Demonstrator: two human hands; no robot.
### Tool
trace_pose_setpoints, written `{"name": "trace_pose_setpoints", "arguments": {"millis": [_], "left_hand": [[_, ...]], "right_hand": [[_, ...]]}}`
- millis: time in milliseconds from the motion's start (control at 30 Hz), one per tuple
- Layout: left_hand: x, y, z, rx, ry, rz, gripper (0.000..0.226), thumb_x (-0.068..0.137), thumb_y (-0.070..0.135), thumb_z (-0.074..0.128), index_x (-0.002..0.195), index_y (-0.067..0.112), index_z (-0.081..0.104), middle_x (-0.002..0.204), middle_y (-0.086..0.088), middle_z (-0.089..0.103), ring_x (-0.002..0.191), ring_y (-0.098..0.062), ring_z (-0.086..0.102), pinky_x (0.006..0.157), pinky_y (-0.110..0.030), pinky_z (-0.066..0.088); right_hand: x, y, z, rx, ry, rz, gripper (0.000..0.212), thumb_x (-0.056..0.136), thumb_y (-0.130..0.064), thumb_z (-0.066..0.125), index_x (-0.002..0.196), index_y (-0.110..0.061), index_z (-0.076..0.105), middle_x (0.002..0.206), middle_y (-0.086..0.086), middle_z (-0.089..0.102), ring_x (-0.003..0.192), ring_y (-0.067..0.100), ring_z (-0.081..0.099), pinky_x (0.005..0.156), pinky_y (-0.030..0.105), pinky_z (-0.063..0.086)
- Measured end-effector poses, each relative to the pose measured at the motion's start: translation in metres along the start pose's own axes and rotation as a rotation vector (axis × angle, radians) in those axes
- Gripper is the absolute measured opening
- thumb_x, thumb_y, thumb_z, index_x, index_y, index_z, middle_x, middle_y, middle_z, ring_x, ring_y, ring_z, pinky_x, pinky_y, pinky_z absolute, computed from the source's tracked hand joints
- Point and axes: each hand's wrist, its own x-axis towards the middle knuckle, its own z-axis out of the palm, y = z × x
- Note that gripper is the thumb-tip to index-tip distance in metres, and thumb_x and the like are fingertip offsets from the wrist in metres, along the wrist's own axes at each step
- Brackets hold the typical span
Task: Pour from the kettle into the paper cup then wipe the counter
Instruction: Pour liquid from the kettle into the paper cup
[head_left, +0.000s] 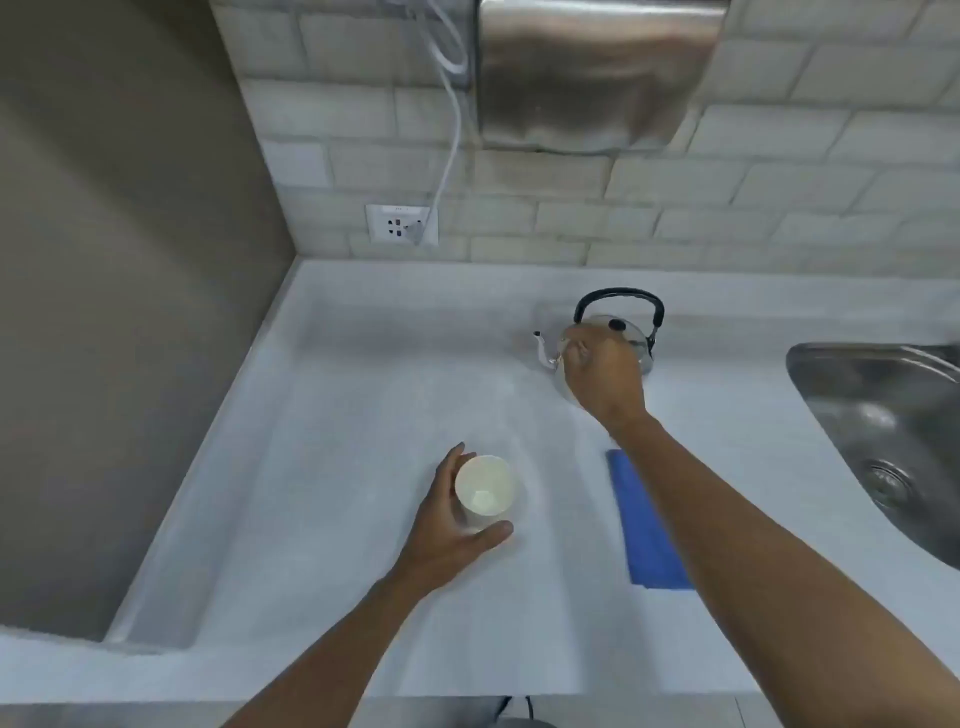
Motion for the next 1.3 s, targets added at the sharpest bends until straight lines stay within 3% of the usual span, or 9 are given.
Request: {"name": "trace_pose_setpoints", "arguments": {"millis": [67, 133, 233, 333, 567, 767, 867, 1133, 1300], "left_hand": [[0.003, 0.002, 0.007, 0.039, 0.054, -0.027, 0.106, 0.061, 0.037, 0.095, 0.146, 0.041, 0.032, 0.139, 0.044, 0.042, 0.132, 0.017, 0.04, 0.102, -0.003, 0.033], [0.004, -0.003, 0.01, 0.105, 0.091, -0.072, 0.099, 0.061, 0.033, 0.097, 0.139, 0.047, 0.039, 0.139, 0.035, 0.049, 0.128, 0.014, 0.046, 0.102, -0.007, 0.039], [0.006, -0.002, 0.015, 0.192, 0.155, -0.108, 0.08, 0.064, 0.038, 0.096, 0.127, 0.052, 0.049, 0.124, 0.028, 0.064, 0.114, 0.008, 0.059, 0.096, -0.017, 0.049], [0.007, -0.002, 0.019, 0.217, 0.184, -0.133, 0.069, 0.064, 0.039, 0.095, 0.12, 0.046, 0.056, 0.109, 0.025, 0.07, 0.103, 0.004, 0.065, 0.09, -0.022, 0.054], [0.005, -0.001, 0.024, 0.283, 0.228, -0.155, 0.058, 0.063, 0.039, 0.095, 0.108, 0.046, 0.059, 0.1, 0.031, 0.068, 0.096, 0.004, 0.066, 0.077, -0.009, 0.047], [0.005, -0.001, 0.022, 0.283, 0.229, -0.134, 0.061, 0.058, 0.046, 0.094, 0.11, 0.041, 0.063, 0.102, 0.029, 0.07, 0.097, 0.002, 0.067, 0.078, -0.008, 0.047], [0.006, -0.003, 0.021, 0.276, 0.231, -0.12, 0.065, 0.058, 0.048, 0.094, 0.115, 0.037, 0.064, 0.105, 0.028, 0.07, 0.1, 0.002, 0.067, 0.082, -0.011, 0.05], [0.006, -0.004, 0.021, 0.272, 0.222, -0.103, 0.07, 0.056, 0.057, 0.089, 0.117, 0.036, 0.063, 0.107, 0.028, 0.07, 0.101, 0.002, 0.067, 0.084, -0.011, 0.049], [0.006, -0.006, 0.021, 0.274, 0.223, -0.096, 0.065, 0.059, 0.043, 0.096, 0.115, 0.038, 0.063, 0.105, 0.028, 0.07, 0.099, 0.001, 0.068, 0.083, -0.014, 0.052]], "right_hand": [[0.01, 0.011, 0.0, -0.075, 0.022, -0.028, 0.024, 0.083, -0.013, 0.047, 0.089, -0.011, 0.07, 0.084, 0.007, 0.067, 0.075, 0.022, 0.057, 0.065, 0.024, 0.034], [0.022, 0.017, 0.0, -0.135, 0.032, -0.015, 0.026, 0.081, -0.014, 0.048, 0.093, -0.009, 0.07, 0.089, 0.011, 0.067, 0.082, 0.026, 0.057, 0.07, 0.024, 0.031], [0.034, 0.025, 0.001, -0.11, 0.055, -0.027, 0.029, 0.084, -0.007, 0.052, 0.107, -0.01, 0.068, 0.108, 0.012, 0.065, 0.103, 0.031, 0.055, 0.076, 0.029, 0.038], [0.048, 0.032, 0.002, -0.061, 0.11, -0.03, 0.032, 0.082, -0.008, 0.048, 0.109, -0.01, 0.065, 0.11, 0.011, 0.064, 0.106, 0.032, 0.054, 0.085, 0.035, 0.043], [0.084, 0.048, 0.005, -0.258, 0.291, -0.138, 0.026, 0.088, -0.022, 0.05, 0.106, -0.012, 0.067, 0.101, 0.009, 0.065, 0.097, 0.035, 0.056, 0.081, 0.04, 0.043], [0.111, 0.061, 0.006, -0.556, 0.178, -0.148, 0.045, 0.097, -0.028, 0.038, 0.067, -0.005, 0.063, 0.065, 0.013, 0.06, 0.065, 0.035, 0.055, 0.069, 0.039, 0.041], [0.111, 0.063, 0.008, -0.569, 0.119, -0.116, 0.052, 0.097, -0.029, 0.038, 0.056, -0.005, 0.059, 0.053, 0.013, 0.054, 0.052, 0.032, 0.049, 0.06, 0.036, 0.036], [0.107, 0.059, -0.003, -0.549, -0.028, -0.062, 0.053, 0.096, -0.044, 0.035, 0.06, -0.012, 0.057, 0.054, 0.003, 0.048, 0.056, 0.03, 0.048, 0.062, 0.031, 0.035], [0.104, 0.053, -0.008, -0.549, -0.057, -0.026, 0.06, 0.091, -0.051, 0.037, 0.054, -0.008, 0.056, 0.047, 0.003, 0.044, 0.049, 0.027, 0.045, 0.055, 0.027, 0.032]]}}
